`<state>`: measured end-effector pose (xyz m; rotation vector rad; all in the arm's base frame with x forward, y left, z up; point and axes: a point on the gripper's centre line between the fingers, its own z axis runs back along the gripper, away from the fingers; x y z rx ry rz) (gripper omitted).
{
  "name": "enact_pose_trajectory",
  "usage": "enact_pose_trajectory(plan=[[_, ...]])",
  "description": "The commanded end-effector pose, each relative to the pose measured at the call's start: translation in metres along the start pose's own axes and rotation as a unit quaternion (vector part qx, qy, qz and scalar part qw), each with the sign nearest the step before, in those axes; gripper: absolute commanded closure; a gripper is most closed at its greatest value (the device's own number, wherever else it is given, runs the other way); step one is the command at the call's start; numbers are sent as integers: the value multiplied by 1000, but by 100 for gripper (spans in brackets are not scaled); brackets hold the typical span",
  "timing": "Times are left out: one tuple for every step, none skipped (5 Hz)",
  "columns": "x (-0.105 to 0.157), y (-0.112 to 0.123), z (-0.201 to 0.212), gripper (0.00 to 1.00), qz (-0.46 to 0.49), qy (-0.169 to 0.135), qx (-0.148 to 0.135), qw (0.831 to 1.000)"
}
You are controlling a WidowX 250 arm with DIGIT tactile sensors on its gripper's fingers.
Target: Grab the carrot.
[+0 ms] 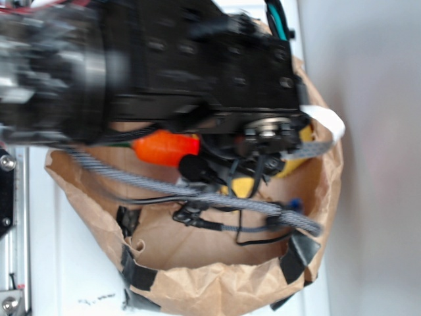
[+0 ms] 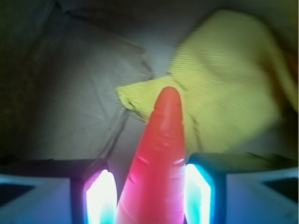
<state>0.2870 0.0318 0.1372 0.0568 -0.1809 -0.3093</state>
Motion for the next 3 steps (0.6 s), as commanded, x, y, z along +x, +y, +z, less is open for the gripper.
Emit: enact_pose_trajectory(plan=[[-9, 0, 67, 100, 85, -46, 46, 994], [-1, 9, 79, 100, 62, -63, 30, 996], [1, 13, 77, 100, 51, -64, 12, 997]])
